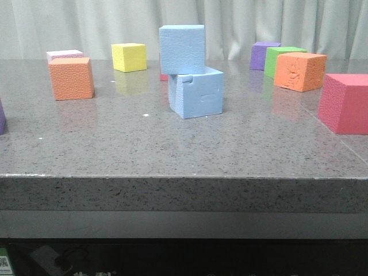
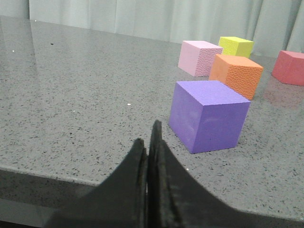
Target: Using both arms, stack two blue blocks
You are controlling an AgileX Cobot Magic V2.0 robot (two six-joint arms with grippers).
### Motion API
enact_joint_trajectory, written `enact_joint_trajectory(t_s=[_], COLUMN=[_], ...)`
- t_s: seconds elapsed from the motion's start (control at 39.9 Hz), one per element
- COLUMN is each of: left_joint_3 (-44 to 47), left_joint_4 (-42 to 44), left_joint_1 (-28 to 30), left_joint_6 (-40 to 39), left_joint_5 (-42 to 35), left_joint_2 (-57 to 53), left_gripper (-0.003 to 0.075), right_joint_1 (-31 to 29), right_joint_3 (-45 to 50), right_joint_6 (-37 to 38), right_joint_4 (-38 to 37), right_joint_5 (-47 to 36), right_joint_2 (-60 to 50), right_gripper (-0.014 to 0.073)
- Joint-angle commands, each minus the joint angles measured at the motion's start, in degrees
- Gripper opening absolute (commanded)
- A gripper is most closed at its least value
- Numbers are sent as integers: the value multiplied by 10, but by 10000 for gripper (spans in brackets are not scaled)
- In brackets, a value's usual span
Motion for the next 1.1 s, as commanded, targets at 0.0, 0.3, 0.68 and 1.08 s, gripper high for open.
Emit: enact_joint_trajectory(t_s=[0.0, 0.3, 0.68, 1.08], left_joint_3=[22, 22, 22, 22], left_joint_4=[-5, -5, -5, -5], left_joint_1=[1, 1, 1, 1], left_joint_6=[-2, -2, -2, -2], left_joint_5=[-53, -53, -53, -53], left_joint_2=[-14, -14, -14, -14], left_gripper=[-18, -18, -18, -18], right_joint_1=[-1, -1, -27, -50], right_joint_3=[-15, -15, 59, 223], right_joint_6=[-5, -5, -5, -5], right_joint_4=[-3, -3, -5, -4], right_joint_5=[-45, -45, -100, -128], right_joint_2=[5, 5, -39, -165], right_gripper=[-62, -62, -62, -62])
